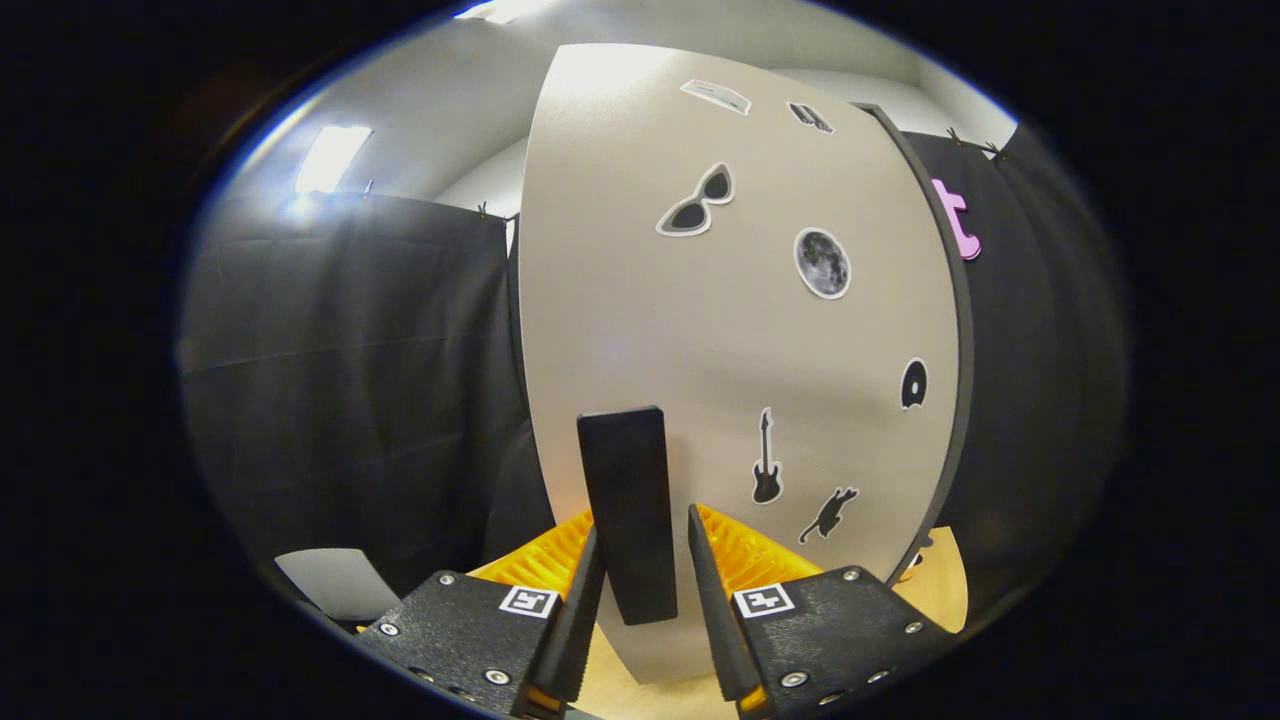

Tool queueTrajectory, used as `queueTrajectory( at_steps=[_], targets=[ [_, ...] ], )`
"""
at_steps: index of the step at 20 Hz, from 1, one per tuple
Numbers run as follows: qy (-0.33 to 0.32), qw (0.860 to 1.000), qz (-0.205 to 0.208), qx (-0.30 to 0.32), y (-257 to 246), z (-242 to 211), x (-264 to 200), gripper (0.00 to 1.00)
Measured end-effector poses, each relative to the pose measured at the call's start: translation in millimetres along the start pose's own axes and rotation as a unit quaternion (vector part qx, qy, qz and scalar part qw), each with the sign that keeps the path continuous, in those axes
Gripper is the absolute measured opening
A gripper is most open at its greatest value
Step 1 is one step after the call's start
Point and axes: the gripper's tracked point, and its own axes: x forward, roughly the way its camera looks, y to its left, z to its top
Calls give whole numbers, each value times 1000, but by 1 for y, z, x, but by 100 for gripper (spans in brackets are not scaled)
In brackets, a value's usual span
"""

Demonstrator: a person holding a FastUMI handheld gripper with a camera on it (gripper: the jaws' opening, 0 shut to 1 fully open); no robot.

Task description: Open the shoe cabinet door, grab the shoes and put them into the shoe cabinet, then close the shoe cabinet door.

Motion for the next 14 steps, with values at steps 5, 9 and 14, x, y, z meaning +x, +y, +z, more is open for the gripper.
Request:
queueTrajectory(
  at_steps=[5, 9, 14],
  targets=[
    [7, 1000, -17, 2, 6, 1, 31, 46],
    [9, 999, -43, -9, 8, 3, 49, 46],
    [3, 996, -82, -30, 8, 3, 60, 46]
  ],
)
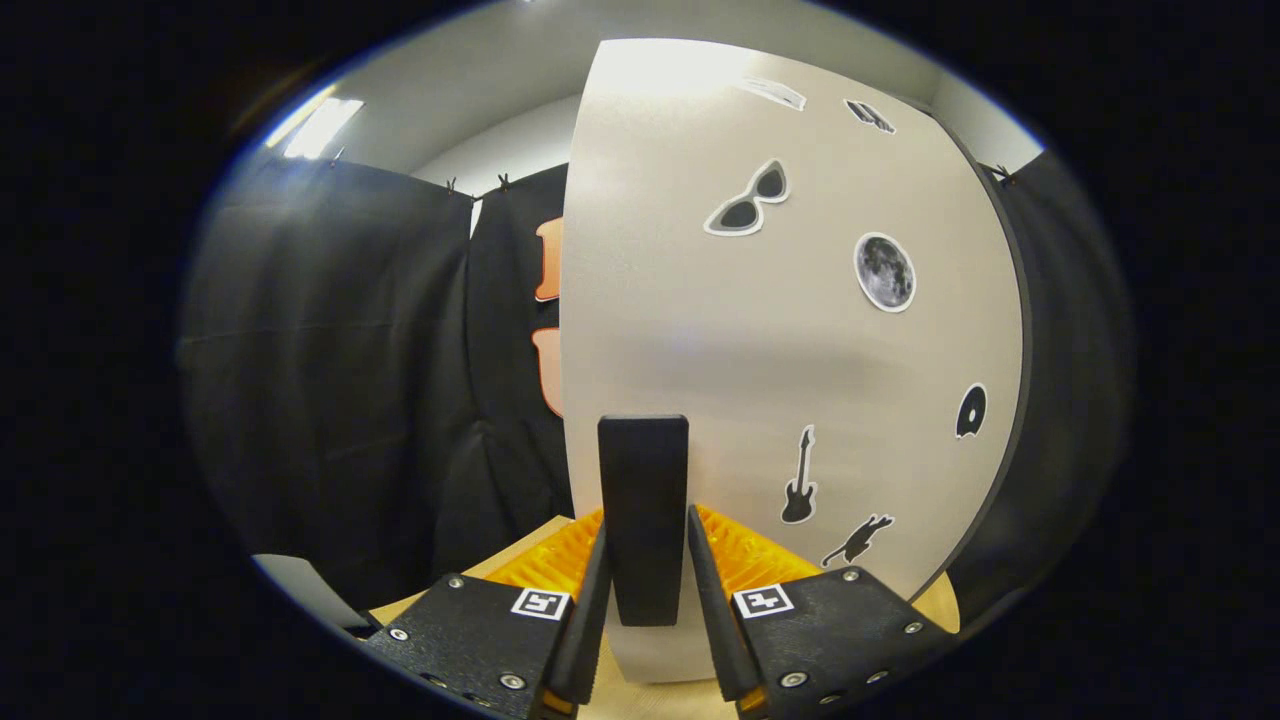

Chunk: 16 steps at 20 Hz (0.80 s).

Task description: Open the shoe cabinet door, grab the shoes and put them into the shoe cabinet, then close the shoe cabinet door.

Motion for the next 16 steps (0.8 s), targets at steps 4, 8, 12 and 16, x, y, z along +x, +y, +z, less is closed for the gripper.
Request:
queueTrajectory(
  at_steps=[4, 8, 12, 16],
  targets=[
    [-8, 1000, -25, -7, 0, 0, 12, 47],
    [-16, 999, -48, -18, 0, -1, 21, 50],
    [-21, 998, -65, -14, -3, 0, 33, 51],
    [-19, 997, -73, -10, -5, -1, 42, 52]
  ],
)
